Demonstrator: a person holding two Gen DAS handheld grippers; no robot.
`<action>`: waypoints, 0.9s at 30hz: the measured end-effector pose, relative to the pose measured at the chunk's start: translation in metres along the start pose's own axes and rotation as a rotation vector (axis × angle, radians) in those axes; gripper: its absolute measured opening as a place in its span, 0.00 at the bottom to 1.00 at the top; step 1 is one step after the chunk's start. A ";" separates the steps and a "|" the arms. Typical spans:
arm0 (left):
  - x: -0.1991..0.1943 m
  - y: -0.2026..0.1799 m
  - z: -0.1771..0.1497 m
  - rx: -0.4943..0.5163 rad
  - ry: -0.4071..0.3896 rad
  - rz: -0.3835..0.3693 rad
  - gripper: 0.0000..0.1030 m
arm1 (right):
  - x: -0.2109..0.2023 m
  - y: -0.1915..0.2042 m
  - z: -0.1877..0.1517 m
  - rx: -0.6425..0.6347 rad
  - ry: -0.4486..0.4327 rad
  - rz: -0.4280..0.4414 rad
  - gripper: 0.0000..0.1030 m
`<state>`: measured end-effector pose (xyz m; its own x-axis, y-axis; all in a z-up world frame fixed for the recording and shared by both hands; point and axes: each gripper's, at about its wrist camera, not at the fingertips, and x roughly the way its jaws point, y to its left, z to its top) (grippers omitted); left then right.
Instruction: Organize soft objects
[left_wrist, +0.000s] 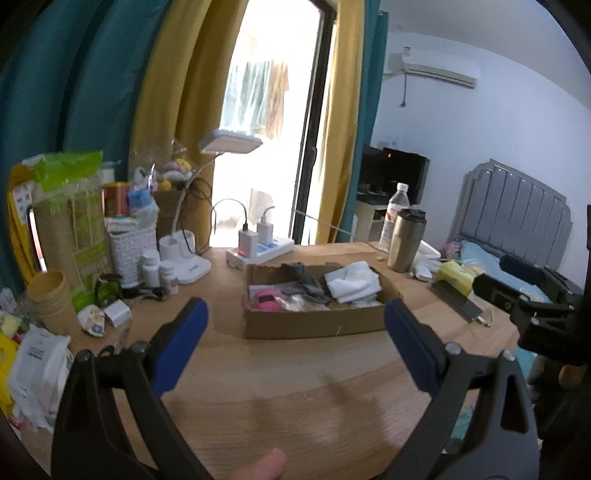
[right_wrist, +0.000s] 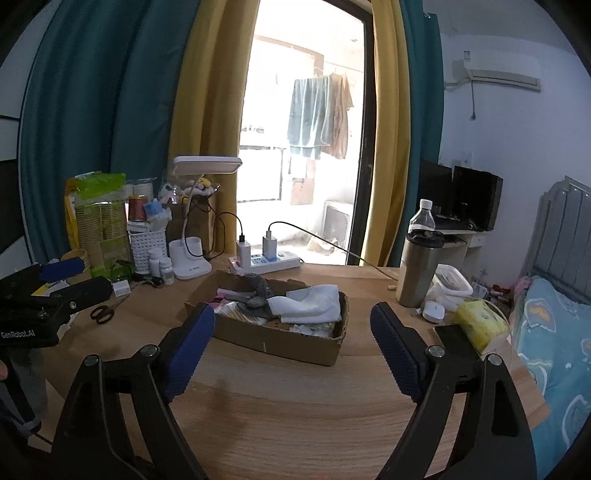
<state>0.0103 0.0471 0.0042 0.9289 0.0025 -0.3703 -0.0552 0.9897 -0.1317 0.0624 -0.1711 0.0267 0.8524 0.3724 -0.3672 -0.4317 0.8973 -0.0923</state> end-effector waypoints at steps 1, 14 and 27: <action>-0.002 -0.003 0.001 0.013 -0.007 0.011 0.94 | -0.001 0.000 0.000 0.003 -0.002 0.001 0.86; -0.011 -0.018 0.007 0.057 -0.030 0.033 0.94 | -0.006 -0.013 -0.001 0.047 -0.013 -0.018 0.86; -0.011 -0.019 0.008 0.063 -0.029 0.027 0.94 | -0.005 -0.016 -0.003 0.053 0.003 -0.018 0.86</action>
<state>0.0040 0.0296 0.0177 0.9378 0.0324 -0.3457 -0.0577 0.9963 -0.0632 0.0642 -0.1879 0.0273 0.8591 0.3554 -0.3683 -0.4001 0.9151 -0.0501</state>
